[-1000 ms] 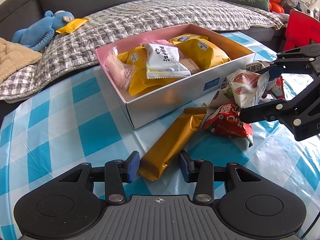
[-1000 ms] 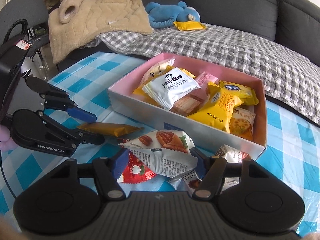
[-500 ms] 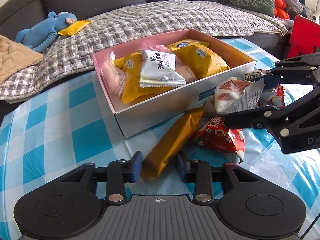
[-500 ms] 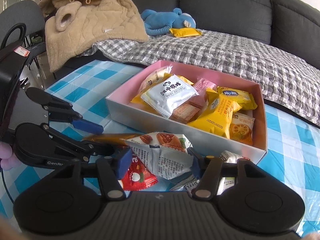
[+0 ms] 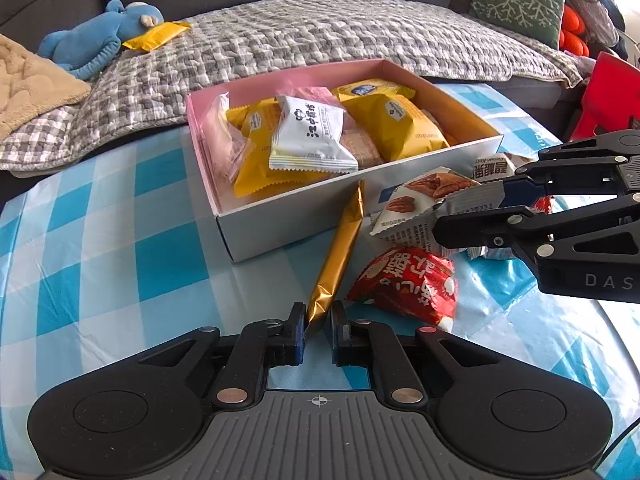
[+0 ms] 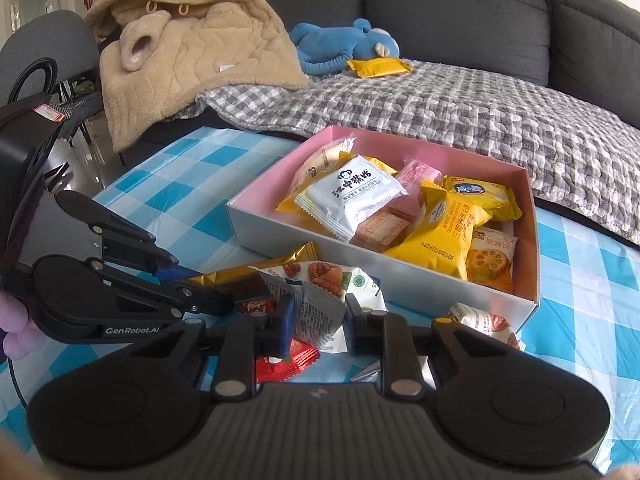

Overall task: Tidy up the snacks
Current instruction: 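Grasp the white nut-print packet with the right tool while the left tool holds the orange bar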

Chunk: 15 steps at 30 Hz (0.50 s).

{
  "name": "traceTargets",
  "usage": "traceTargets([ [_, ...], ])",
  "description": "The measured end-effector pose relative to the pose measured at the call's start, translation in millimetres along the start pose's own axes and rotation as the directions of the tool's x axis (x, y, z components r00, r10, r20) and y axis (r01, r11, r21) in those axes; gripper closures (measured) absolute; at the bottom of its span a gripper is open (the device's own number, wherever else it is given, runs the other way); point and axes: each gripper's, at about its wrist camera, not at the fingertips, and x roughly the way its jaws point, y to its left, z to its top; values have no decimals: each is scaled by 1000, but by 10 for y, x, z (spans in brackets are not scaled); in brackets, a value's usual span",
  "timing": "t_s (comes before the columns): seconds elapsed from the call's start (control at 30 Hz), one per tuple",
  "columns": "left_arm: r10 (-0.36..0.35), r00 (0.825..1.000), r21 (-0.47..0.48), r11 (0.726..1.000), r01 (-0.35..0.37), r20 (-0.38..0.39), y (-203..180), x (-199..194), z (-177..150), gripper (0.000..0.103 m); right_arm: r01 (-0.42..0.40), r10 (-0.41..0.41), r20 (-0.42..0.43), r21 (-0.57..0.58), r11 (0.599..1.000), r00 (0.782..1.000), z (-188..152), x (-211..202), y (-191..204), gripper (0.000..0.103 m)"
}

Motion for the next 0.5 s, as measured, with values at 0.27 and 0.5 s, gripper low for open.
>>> traceTargets([
  [0.27, -8, 1000, -31, 999, 9, 15, -17, -145, 0, 95, -6, 6, 30, 20, 1000, 1000, 12, -119, -34, 97],
  [0.5, -8, 999, -51, 999, 10, 41, -26, -288, 23, 95, -4, 3, 52, 28, 1000, 999, 37, -214, -42, 99],
])
